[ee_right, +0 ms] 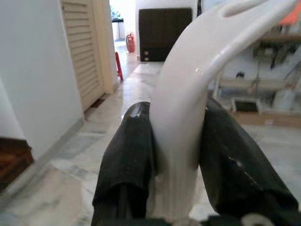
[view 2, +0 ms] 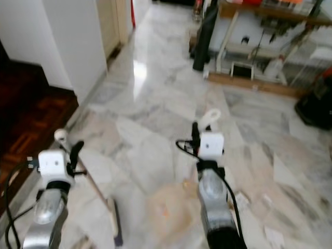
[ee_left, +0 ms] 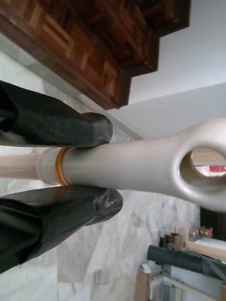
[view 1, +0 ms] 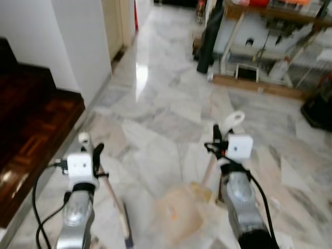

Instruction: Sweep floor

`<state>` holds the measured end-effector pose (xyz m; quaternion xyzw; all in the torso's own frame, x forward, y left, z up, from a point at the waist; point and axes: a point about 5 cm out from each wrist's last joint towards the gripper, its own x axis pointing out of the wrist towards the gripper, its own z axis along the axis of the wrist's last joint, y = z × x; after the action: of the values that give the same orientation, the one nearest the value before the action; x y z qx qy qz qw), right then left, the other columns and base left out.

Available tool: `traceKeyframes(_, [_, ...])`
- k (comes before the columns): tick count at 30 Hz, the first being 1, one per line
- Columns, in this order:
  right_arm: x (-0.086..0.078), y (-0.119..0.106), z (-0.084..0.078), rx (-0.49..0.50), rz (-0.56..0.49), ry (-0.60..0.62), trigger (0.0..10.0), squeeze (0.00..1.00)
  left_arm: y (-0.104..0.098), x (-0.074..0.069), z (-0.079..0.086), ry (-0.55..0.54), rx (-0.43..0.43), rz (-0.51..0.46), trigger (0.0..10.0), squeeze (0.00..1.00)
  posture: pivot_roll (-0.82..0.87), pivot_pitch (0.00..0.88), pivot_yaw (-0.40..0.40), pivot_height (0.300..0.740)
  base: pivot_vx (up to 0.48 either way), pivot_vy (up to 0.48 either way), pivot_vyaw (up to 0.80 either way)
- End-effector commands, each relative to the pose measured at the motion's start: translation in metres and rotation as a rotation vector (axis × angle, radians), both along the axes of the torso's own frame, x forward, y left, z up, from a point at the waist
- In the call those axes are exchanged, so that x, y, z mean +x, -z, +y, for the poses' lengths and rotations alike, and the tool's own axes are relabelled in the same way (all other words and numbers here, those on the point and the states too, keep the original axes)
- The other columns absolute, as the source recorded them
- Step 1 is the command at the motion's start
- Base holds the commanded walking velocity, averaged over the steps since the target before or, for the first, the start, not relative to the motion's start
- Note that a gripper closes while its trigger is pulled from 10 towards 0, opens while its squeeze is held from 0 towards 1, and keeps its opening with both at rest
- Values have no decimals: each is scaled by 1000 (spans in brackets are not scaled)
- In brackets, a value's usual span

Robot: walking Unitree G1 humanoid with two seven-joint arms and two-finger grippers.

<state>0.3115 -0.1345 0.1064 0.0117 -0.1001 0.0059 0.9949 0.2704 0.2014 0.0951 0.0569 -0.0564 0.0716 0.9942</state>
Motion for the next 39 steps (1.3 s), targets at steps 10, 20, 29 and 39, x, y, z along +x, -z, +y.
traceKeyframes(10, [2, -6, -9, -13, -29, 20, 10000, 0, -7, 2, -4, 17, 8, -33, 10000, 0, 84, 64, -49, 740, 331, 0, 0])
traceKeyframes(20, [1, -4, -9, -12, -24, 23, 10000, 0, -7, 2, -4, 26, 10, -33, 10000, 0, 84, 51, -40, 740, 329, 0, 0])
traceKeyframes(29, [0, -3, -8, -4, -22, 26, 10000, 0, -7, 2, -4, 33, 11, -33, 10000, 0, 87, 56, -37, 740, 326, 0, 0])
traceKeyframes(39, [-1, -3, -9, -10, -26, 31, 10000, 0, -7, 2, -4, 32, 8, -31, 10000, 0, 85, 67, -39, 740, 327, 0, 0])
